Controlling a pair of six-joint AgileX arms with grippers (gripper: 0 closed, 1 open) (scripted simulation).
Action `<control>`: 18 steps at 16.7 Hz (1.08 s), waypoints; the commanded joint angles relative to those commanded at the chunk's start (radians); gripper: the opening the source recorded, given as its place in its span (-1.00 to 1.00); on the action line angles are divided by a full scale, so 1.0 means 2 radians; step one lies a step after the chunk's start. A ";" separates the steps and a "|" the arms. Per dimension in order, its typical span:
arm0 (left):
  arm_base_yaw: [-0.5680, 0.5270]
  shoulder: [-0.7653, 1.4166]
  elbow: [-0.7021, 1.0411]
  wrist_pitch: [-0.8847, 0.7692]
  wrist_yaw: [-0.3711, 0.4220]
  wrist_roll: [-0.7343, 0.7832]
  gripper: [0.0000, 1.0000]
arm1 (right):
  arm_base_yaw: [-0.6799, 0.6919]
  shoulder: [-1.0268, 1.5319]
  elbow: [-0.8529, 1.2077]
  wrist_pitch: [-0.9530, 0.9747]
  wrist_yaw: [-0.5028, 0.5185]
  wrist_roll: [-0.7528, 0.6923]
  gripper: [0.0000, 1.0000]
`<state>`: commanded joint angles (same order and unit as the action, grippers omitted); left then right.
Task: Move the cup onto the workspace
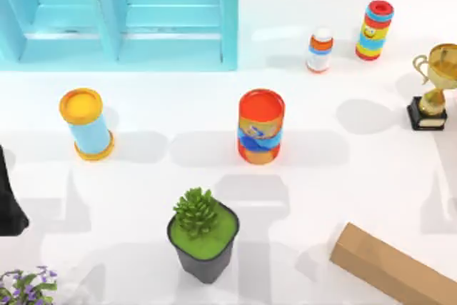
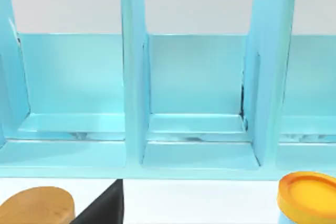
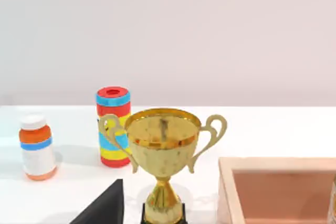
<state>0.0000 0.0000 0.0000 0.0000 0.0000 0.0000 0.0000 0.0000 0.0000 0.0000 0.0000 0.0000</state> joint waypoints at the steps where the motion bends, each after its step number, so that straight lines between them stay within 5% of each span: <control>1: 0.000 0.000 0.000 0.000 0.000 0.000 1.00 | 0.000 0.000 0.000 0.000 0.000 0.000 1.00; 8: 0.000 0.000 0.000 0.000 0.000 0.000 1.00 | -0.042 0.111 0.105 -0.104 0.000 -0.043 1.00; 18: 0.000 0.000 0.000 0.000 0.000 0.000 1.00 | -0.182 0.598 0.502 -0.449 0.003 -0.184 1.00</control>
<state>0.0000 0.0000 0.0000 0.0000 0.0000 0.0000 -0.3630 1.1961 1.0040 -0.8980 0.0053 -0.3678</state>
